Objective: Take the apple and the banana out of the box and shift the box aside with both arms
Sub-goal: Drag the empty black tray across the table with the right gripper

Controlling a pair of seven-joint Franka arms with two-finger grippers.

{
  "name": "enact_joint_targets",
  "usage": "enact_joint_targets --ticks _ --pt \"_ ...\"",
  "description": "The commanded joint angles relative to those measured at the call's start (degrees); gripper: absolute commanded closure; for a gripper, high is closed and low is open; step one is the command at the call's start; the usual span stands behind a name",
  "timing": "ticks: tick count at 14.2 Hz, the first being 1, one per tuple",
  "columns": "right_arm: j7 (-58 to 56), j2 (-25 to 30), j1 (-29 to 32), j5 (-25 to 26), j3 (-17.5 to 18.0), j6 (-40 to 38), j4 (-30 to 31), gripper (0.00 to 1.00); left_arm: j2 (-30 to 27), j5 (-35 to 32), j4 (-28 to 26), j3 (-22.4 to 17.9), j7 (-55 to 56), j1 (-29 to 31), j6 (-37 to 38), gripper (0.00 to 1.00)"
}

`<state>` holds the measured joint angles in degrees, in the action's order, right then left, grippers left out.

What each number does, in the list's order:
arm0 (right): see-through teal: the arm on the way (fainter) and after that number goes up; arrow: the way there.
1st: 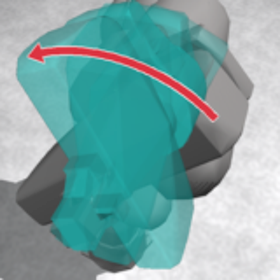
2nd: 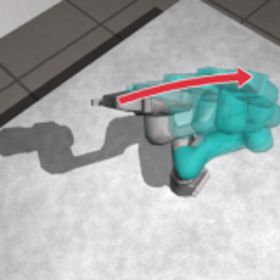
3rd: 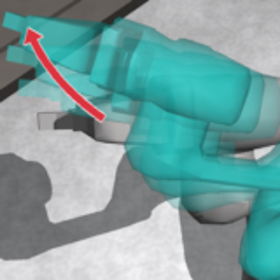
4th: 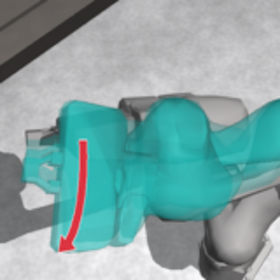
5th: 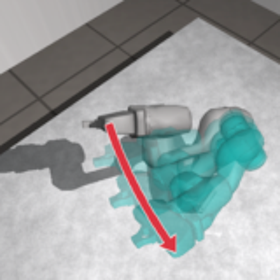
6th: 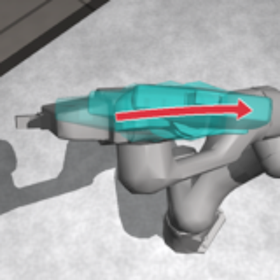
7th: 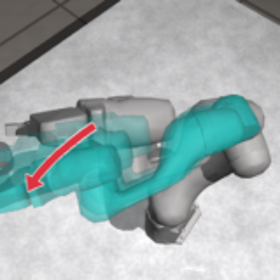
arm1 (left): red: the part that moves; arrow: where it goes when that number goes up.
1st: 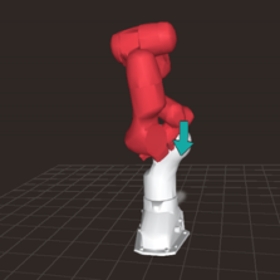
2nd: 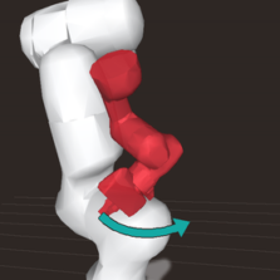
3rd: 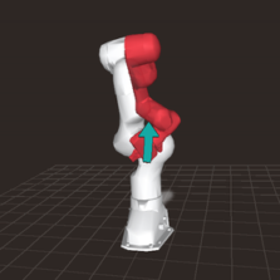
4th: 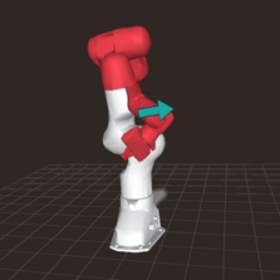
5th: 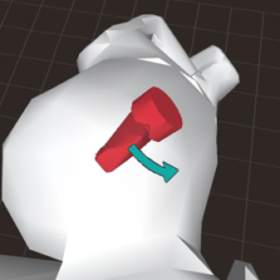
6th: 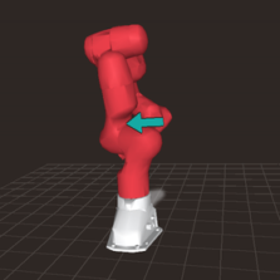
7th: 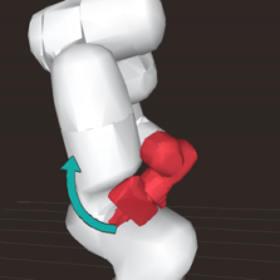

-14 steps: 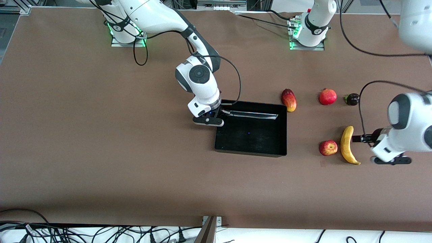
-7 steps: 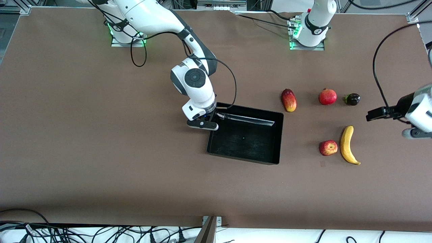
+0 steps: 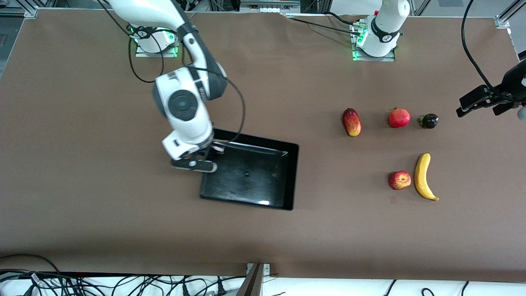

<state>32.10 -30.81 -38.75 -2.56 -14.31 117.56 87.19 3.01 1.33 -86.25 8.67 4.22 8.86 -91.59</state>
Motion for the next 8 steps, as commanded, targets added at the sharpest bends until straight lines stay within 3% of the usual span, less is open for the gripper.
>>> enact_joint_targets --ticks 1,8 --pt "-5.28 5.84 3.93 -1.04 -0.19 -1.10 6.31 1.00 -1.69 -0.01 -1.99 -1.03 0.61 -2.79 0.19 0.00" --pt "-29.50 12.97 9.91 -1.13 -10.81 1.61 18.71 1.00 -2.74 -3.62 -2.52 -1.73 0.97 -3.85 0.19 0.00"
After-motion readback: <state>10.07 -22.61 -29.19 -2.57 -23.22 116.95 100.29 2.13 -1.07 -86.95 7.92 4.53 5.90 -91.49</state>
